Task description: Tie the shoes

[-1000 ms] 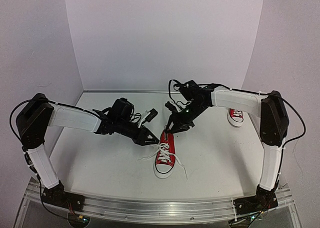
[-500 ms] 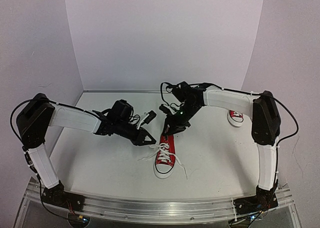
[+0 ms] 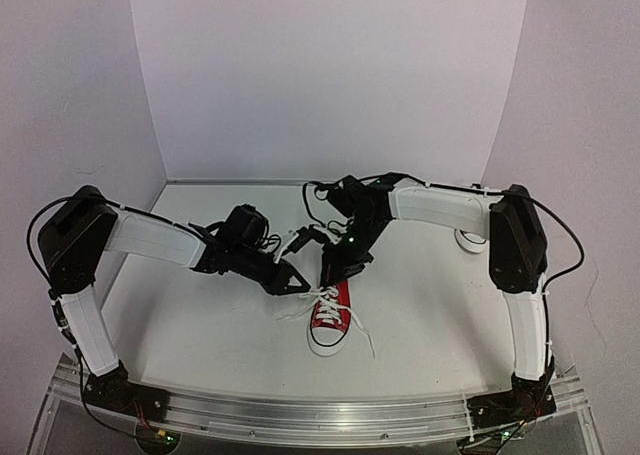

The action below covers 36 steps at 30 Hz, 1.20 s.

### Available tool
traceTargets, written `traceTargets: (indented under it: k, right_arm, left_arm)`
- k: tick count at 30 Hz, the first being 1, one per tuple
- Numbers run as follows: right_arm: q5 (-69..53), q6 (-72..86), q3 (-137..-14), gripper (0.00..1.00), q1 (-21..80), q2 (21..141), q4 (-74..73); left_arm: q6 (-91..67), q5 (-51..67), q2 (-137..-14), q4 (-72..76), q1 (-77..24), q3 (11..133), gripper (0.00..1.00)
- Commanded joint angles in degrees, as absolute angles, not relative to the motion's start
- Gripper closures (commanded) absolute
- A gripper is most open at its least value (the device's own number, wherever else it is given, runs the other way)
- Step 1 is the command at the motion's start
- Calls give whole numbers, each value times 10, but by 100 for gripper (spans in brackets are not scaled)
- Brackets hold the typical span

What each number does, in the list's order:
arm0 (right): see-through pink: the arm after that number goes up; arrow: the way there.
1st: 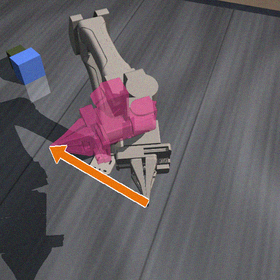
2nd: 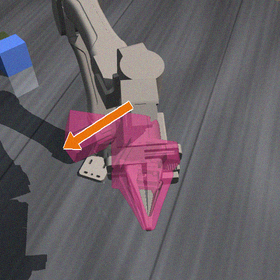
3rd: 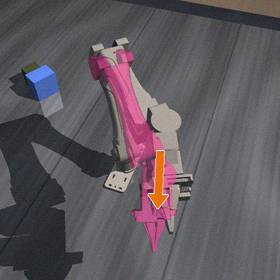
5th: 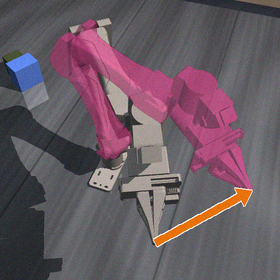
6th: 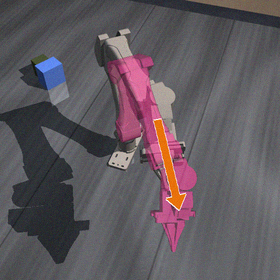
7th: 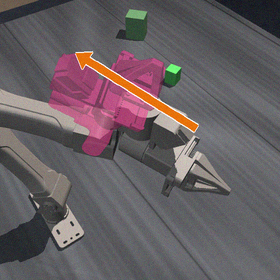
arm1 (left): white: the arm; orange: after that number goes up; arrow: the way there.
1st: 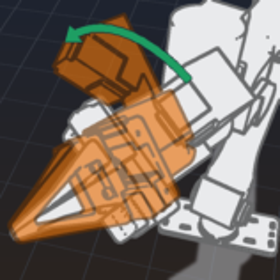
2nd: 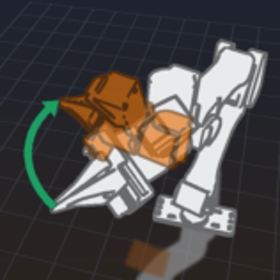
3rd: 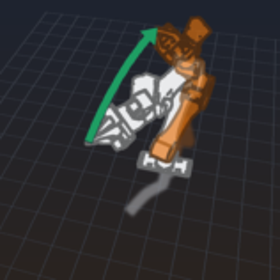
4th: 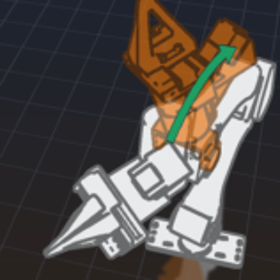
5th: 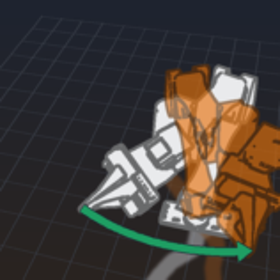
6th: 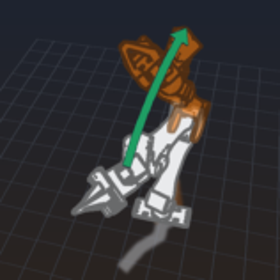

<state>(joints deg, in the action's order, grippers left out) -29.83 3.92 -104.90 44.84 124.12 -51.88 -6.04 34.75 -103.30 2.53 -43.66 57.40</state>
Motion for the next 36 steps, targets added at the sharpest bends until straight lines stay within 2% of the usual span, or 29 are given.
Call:
traceTargets:
  k: [1, 10, 16, 23, 33, 36]
  right_arm:
    - [-280, 19, -1066, 77, 455, 1250, -532]
    - [-254, 12, -1063, 81, 464, 1254, -531]
    - [-243, 8, -1055, 100, 466, 1250, -530]
    - [-246, 18, -1046, 100, 466, 1221, -523]
    - [-226, 49, -1012, 100, 464, 1183, -499]
    - [-229, 65, -992, 100, 459, 1170, -484]
  left_arm:
    - [-63, 346, -1036, 37, -430, 567, 96]
    - [-77, 348, -1028, 58, -424, 553, 92]
    - [-86, 350, -1021, 74, -422, 543, 86]
    - [-83, 359, -1006, 116, -421, 522, 64]
    - [-114, 340, -982, 182, -401, 475, 61]
    - [-109, 335, -971, 181, -401, 468, 58]
